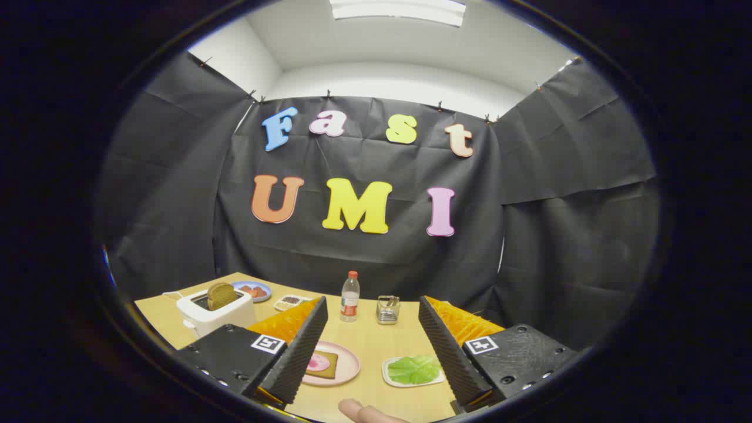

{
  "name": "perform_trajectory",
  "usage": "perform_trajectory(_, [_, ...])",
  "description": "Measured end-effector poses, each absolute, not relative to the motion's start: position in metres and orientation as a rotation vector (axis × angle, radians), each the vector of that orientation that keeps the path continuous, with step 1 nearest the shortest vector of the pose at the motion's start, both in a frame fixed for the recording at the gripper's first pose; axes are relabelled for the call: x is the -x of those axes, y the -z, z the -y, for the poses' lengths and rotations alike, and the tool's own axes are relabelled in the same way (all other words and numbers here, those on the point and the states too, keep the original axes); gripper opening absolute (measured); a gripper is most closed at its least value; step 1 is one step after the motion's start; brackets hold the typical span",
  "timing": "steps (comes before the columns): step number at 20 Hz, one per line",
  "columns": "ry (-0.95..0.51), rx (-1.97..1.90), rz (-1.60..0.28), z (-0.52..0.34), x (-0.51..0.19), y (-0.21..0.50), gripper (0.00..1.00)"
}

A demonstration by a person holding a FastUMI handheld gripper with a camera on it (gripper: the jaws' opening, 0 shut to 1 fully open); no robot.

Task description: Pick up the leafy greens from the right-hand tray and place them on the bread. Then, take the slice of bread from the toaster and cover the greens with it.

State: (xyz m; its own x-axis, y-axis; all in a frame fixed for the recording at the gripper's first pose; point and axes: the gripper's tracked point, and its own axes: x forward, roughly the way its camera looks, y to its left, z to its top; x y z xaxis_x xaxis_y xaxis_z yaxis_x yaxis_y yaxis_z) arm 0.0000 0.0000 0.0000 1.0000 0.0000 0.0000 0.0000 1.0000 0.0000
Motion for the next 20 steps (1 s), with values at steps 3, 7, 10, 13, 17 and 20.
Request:
perform_trajectory(3, [0.01, 0.0, -0.005, 0.003, -0.003, -0.001, 0.95])
perform_trajectory(7, [0.008, 0.0, -0.008, 0.004, -0.007, 0.002, 0.95])
perform_trajectory(10, [-0.003, -0.003, -0.006, 0.005, -0.009, 0.002, 0.95])
perform_trajectory(13, [0.003, -0.006, -0.006, 0.018, -0.016, 0.002, 0.95])
perform_trajectory(17, [0.019, -0.033, -0.012, 0.04, -0.029, 0.001, 0.95])
perform_trajectory(20, [0.01, -0.074, -0.008, 0.053, -0.045, 0.005, 0.95])
